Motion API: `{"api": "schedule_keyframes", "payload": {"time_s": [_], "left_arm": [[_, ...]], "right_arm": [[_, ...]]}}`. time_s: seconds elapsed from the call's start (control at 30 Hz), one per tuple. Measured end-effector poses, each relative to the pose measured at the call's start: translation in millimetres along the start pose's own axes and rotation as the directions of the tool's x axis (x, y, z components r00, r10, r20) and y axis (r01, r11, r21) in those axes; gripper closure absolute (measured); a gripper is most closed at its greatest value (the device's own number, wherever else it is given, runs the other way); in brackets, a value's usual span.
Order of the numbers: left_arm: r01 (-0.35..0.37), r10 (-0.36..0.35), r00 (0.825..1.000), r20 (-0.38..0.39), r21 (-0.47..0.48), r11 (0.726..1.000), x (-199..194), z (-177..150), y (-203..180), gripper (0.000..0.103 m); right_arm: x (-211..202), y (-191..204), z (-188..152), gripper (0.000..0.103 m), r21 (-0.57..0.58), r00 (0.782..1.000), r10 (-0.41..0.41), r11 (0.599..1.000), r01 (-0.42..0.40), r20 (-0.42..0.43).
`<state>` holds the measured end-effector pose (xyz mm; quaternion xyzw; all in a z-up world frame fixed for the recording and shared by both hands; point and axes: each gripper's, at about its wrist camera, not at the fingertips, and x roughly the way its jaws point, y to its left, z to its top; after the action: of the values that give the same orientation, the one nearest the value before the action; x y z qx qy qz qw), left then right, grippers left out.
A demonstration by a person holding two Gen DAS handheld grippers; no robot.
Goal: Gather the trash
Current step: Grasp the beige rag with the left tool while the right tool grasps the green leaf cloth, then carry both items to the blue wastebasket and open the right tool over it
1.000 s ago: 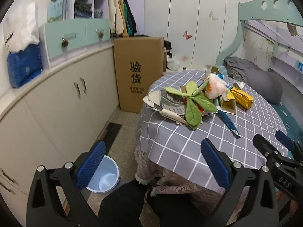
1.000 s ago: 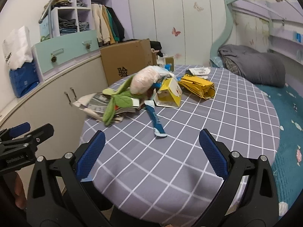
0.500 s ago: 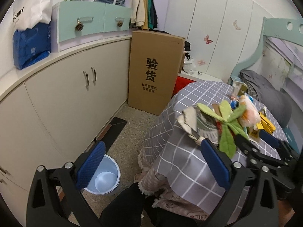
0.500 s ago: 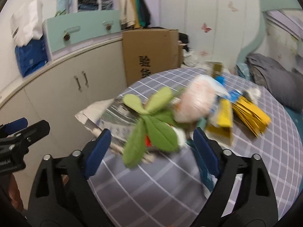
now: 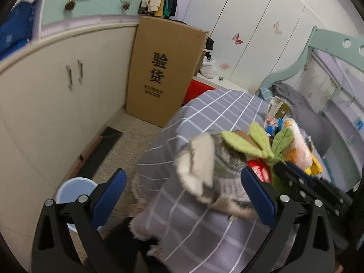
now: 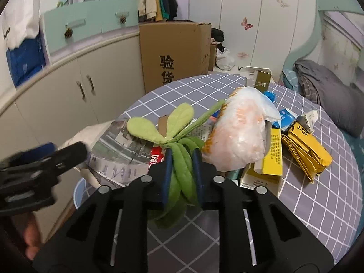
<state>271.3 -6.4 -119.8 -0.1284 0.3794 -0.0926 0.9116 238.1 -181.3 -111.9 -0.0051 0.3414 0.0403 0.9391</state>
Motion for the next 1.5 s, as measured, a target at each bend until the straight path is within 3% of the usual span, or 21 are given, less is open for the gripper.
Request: {"api": "schedule_keyframes", "payload": {"time_s": [0.03,0.17,0.2,0.27,0.43,0.6,0.7,0.83,0.87,0.9,0.93,0.97,1.03,1.1,1.13,1.17,1.2,1.37,1.5], "left_arm": [[0.009,-0.009,1.000,-0.008,-0.003,1.000,5,1,-1,0.027],[0.069,-0.068,0.995,-0.067,0.004,0.998,20,1,-10,0.057],[0.078,-0.077,0.994,-0.076,0.011,0.997,22,1,-12,0.079],[0.125,-0.125,0.990,-0.058,0.000,0.992,17,0,-13,0.093],[0.120,-0.124,0.988,0.087,0.049,0.992,-30,3,-16,0.099],[0.103,-0.112,0.978,0.175,0.058,0.993,-69,6,-10,0.099],[0.090,-0.097,0.973,0.208,0.046,0.995,-87,6,-3,0.099],[0.081,-0.081,0.977,0.198,0.007,0.997,-95,1,15,0.099],[0.076,-0.074,0.978,0.197,-0.006,0.997,-97,-1,20,0.099],[0.074,-0.070,0.977,0.200,-0.012,0.997,-99,-3,24,0.099],[0.070,-0.065,0.977,0.203,-0.015,0.997,-102,-6,31,0.099],[0.060,-0.055,0.978,0.203,-0.019,0.998,-103,-8,37,0.099],[0.042,-0.037,0.980,0.198,-0.018,0.999,-104,-11,47,0.099],[0.032,-0.028,0.981,0.194,-0.020,0.999,-105,-15,54,0.099],[0.028,-0.024,0.982,0.189,-0.022,0.999,-105,-15,58,0.099],[0.028,-0.023,0.982,0.187,-0.024,0.999,-106,-17,62,0.099],[0.027,-0.021,0.982,0.185,-0.026,0.999,-106,-19,65,0.099],[0.007,-0.002,0.981,0.193,-0.029,1.000,-110,-23,79,0.099],[0.007,0.002,0.980,0.199,-0.043,0.999,-113,-23,90,0.099]], "right_arm": [[-1,-2,0,0.086,0.009,1.000,0.001,1.000,-0.002,0.007],[-5,-7,0,0.088,0.043,1.000,0.023,0.999,-0.024,0.021],[-6,-6,1,0.089,0.052,0.999,0.029,0.998,-0.030,0.023],[-10,-8,3,0.090,0.074,0.998,0.047,0.996,-0.050,0.034],[-30,-15,8,0.093,0.112,0.994,0.076,0.990,-0.084,0.074],[-48,-14,15,0.093,0.121,0.992,0.075,0.989,-0.088,0.101],[-59,-8,16,0.093,0.112,0.990,0.089,0.988,-0.102,0.113],[-53,8,16,0.092,0.073,0.993,0.113,0.991,-0.116,0.046],[-48,14,15,0.082,0.055,0.995,0.101,0.993,-0.103,0.025],[-45,18,13,0.042,0.036,0.997,0.076,0.996,-0.077,0.015],[-40,23,11,0.024,0.012,0.999,0.032,0.999,-0.032,0.011],[-34,27,8,0.021,-0.015,1.000,-0.014,1.000,0.014,0.013],[-22,33,4,0.030,-0.061,0.997,-0.072,0.996,0.071,-0.010],[-10,37,2,0.039,-0.083,0.996,-0.071,0.994,0.067,-0.046],[0,42,0,0.048,-0.114,0.993,-0.098,0.989,0.090,-0.067],[4,44,-2,0.077,-0.135,0.990,-0.123,0.985,0.112,-0.076],[9,45,-3,0.083,-0.151,0.986,-0.142,0.980,0.129,-0.083],[-14,43,4,0.090,-0.104,0.985,-0.172,0.980,0.172,0.006],[-47,49,17,0.090,-0.071,0.988,-0.117,0.990,0.125,0.103]]}}
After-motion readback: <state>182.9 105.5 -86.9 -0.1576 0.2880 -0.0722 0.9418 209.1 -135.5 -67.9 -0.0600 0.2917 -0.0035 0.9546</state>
